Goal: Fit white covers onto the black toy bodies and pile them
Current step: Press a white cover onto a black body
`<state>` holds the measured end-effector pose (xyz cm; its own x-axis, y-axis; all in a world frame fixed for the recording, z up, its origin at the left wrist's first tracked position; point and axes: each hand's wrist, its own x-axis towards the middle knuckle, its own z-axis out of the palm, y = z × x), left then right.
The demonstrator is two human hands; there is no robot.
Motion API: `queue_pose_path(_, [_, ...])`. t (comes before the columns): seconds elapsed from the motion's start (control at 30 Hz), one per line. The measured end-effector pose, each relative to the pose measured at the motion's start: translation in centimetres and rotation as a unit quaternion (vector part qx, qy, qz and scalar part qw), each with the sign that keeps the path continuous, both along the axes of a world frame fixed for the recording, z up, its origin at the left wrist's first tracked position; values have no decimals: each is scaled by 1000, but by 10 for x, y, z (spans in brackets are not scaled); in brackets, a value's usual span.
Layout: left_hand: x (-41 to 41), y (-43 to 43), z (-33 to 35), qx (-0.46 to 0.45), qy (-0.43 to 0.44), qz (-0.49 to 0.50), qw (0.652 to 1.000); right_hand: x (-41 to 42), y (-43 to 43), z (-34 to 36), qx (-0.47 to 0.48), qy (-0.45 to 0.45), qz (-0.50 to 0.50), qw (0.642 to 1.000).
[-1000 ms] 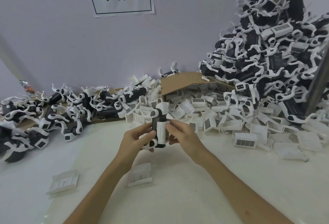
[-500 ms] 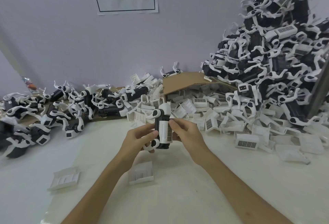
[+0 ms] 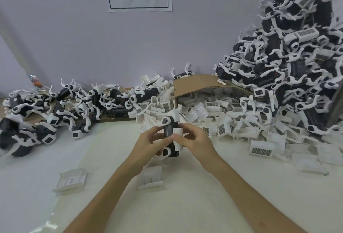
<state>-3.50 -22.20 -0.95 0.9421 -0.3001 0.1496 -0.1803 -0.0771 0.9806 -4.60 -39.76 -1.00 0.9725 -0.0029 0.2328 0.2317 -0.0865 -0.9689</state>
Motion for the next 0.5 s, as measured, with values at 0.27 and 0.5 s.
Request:
queue_pose_path(0.27, [1, 3, -1, 7, -4, -13, 1000, 1, 0, -2, 28, 15, -27, 999])
queue_pose_path(0.5, [2, 2, -1, -3, -15, -4, 1000, 1, 0, -1, -27, -49, -46, 997])
